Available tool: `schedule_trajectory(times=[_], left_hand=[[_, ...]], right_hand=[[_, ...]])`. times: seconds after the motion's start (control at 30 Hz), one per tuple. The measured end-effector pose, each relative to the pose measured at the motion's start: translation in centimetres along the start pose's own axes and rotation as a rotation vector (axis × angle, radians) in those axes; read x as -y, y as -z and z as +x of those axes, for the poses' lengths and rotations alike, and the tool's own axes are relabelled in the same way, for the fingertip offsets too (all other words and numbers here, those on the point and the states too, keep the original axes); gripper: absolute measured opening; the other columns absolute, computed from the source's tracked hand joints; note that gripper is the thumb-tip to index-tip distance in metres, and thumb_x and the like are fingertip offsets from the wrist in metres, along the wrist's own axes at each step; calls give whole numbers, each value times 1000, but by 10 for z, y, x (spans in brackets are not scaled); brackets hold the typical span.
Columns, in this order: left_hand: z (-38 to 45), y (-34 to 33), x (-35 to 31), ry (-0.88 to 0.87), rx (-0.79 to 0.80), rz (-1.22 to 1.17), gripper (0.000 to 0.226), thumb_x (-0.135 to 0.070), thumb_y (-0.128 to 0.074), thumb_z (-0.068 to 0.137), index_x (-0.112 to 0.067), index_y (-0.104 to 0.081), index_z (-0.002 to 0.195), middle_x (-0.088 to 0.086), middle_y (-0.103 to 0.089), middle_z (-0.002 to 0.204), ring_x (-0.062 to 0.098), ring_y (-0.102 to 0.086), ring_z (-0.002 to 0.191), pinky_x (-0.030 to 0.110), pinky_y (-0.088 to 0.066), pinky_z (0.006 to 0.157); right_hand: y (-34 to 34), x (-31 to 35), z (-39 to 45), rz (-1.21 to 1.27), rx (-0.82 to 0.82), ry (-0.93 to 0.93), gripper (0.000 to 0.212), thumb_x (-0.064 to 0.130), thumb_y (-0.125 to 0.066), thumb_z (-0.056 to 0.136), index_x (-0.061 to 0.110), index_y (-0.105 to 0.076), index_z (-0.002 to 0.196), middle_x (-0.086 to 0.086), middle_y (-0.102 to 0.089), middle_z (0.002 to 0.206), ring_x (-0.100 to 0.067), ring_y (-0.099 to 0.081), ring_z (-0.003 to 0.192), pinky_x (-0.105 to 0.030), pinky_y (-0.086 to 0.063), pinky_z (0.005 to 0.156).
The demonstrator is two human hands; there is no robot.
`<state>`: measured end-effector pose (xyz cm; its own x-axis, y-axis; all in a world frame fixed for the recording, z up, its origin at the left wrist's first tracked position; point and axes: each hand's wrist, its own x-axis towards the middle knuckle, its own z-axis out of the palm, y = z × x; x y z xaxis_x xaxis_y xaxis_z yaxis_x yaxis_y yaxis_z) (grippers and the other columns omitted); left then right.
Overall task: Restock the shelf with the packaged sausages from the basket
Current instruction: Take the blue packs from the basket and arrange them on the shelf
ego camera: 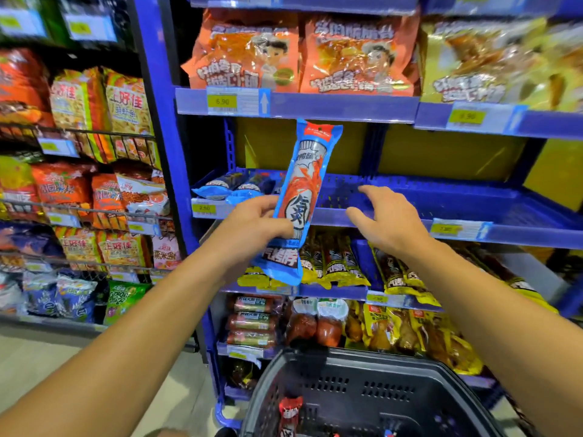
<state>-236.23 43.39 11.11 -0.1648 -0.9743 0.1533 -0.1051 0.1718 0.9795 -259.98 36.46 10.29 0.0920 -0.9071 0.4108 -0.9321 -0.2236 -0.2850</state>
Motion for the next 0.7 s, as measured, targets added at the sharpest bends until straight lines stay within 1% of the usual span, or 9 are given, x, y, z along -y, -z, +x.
schedule_trajectory(times=[0.07,0.13,0.2,0.3,0.4,0.47,0.57,0.63,0.7], left_hand=[[13,-16,-6,14,-66,7,57,-4,-70,78,-14,-52,130,10,-69,113,24,-68,95,36,-55,78],[28,-30,-10,6,-144,35,69,-18,-75,73,-19,-47,136,11,-63,120,24,-66,92,31,-52,69],[38,-44,-14,-5,-199,62,56,-20,-73,79,-19,-52,131,10,-60,120,20,-63,82,26,-49,55],[48,-63,-20,17,-276,32,27,-11,-62,90,-14,-61,116,8,-61,102,16,-62,66,23,-49,40],[53,-76,-27,61,-274,-73,10,-14,-61,89,-11,-67,97,9,-66,85,28,-67,70,38,-61,58],[57,-82,-31,71,-267,-73,6,-19,-64,89,-15,-69,88,8,-69,92,29,-70,80,42,-61,71],[59,-86,-29,76,-169,-18,16,-26,-66,89,-16,-67,101,4,-67,109,26,-71,86,38,-60,76],[58,-81,-26,58,-135,218,37,-35,-67,87,-20,-62,121,0,-61,124,26,-71,88,37,-60,75],[58,-73,-22,-124,-186,735,55,-53,-65,81,-27,-58,129,-2,-59,127,25,-67,100,39,-56,85]], right_hand=[[5,-14,-6,-14,-17,-11,64,50,-53,94,15,-41,147,-11,-48,147,-34,-44,133,-48,-38,106],[8,-23,-10,-12,-26,-18,64,49,-54,94,15,-42,147,-10,-47,148,-33,-44,133,-47,-37,107],[11,-30,-12,-18,-31,-12,64,50,-54,94,15,-43,147,-10,-48,147,-33,-45,132,-47,-37,107],[12,-37,-13,-25,-37,-2,63,50,-52,94,14,-45,145,-11,-51,143,-33,-49,128,-47,-40,104],[12,-43,-14,-18,-31,-3,64,52,-50,94,13,-44,145,-12,-50,144,-33,-48,129,-47,-39,105],[13,-46,-16,-21,-32,1,65,52,-49,95,13,-43,146,-11,-49,145,-33,-47,130,-47,-39,105],[14,-50,-18,-31,-41,13,64,52,-48,96,14,-42,147,-10,-49,145,-31,-46,131,-46,-37,107],[14,-53,-18,-27,-46,24,64,52,-48,96,14,-42,147,-9,-49,145,-31,-45,131,-46,-35,108],[14,-56,-18,-31,-46,37,63,52,-47,96,14,-41,147,-8,-49,145,-30,-44,132,-47,-33,109]])
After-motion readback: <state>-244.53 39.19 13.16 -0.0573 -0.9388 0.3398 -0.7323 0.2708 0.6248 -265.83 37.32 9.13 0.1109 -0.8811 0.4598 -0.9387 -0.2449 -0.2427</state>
